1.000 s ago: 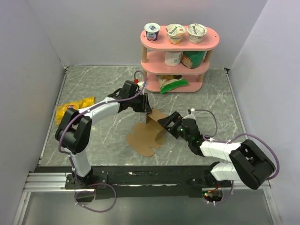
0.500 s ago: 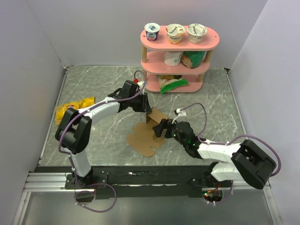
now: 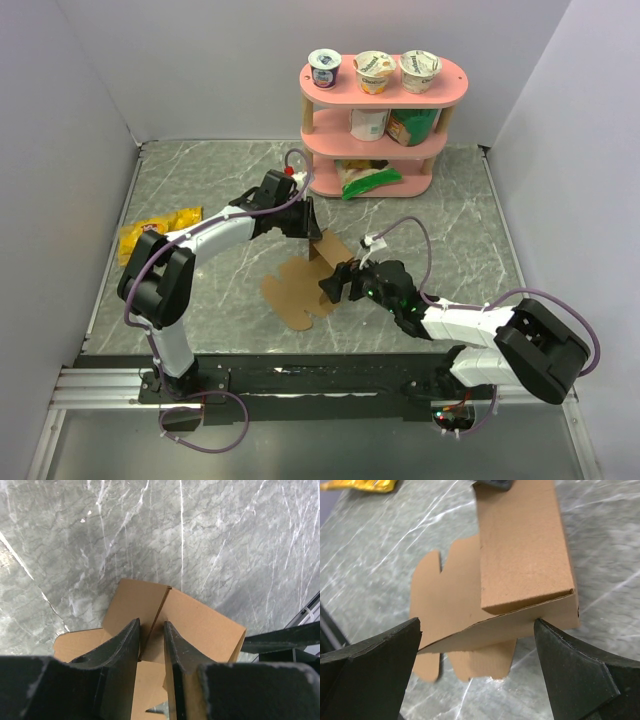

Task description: Fold the paper box

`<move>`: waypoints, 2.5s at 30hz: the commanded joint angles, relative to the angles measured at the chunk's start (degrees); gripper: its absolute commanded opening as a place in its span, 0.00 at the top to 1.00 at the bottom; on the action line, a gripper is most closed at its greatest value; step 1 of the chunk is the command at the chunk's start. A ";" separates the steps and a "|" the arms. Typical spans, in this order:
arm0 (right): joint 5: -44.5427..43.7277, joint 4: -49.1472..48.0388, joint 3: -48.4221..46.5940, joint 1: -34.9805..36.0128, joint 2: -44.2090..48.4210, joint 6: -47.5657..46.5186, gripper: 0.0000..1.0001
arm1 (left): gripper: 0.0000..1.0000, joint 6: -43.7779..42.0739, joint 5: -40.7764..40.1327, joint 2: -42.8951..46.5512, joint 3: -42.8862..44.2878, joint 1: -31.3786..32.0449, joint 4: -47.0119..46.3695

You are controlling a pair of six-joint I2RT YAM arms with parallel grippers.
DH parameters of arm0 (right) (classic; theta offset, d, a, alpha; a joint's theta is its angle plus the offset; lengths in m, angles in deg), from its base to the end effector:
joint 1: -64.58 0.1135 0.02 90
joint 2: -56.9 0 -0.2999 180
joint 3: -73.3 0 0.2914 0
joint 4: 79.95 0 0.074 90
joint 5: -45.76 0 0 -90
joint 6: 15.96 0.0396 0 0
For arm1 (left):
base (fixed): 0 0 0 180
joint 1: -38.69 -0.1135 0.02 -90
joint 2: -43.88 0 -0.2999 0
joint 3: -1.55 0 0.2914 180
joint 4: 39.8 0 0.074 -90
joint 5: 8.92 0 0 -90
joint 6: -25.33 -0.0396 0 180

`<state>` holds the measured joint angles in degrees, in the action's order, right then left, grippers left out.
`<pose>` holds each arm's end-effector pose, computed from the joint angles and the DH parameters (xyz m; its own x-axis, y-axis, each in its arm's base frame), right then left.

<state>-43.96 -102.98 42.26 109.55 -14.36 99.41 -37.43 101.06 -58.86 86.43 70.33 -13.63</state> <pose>0.1800 0.1801 0.1758 -0.4931 0.1130 -0.8626 -0.5520 0.7258 0.4106 0.3704 -0.2441 0.2393 -0.8475 0.0169 -0.5305 0.3534 0.7637 -0.5402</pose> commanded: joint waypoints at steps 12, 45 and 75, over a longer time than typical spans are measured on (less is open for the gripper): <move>6.15 3.87 -3.42 0.03 6.75 0.03 0.00 | 0.70 -1.49 -2.41 -2.03 0.05 0.44 4.17; -29.09 8.71 -10.53 8.38 -6.07 -4.18 0.02 | 0.70 -1.67 -2.67 -2.55 0.40 1.50 4.79; -43.35 18.83 -19.25 8.91 -16.82 0.30 0.00 | 0.70 -1.93 -2.85 -2.38 0.66 2.64 5.23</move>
<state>-87.68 -83.79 25.30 118.75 -32.40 99.65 -38.04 99.60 -59.08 87.06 71.75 -13.24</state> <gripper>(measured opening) 0.974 0.304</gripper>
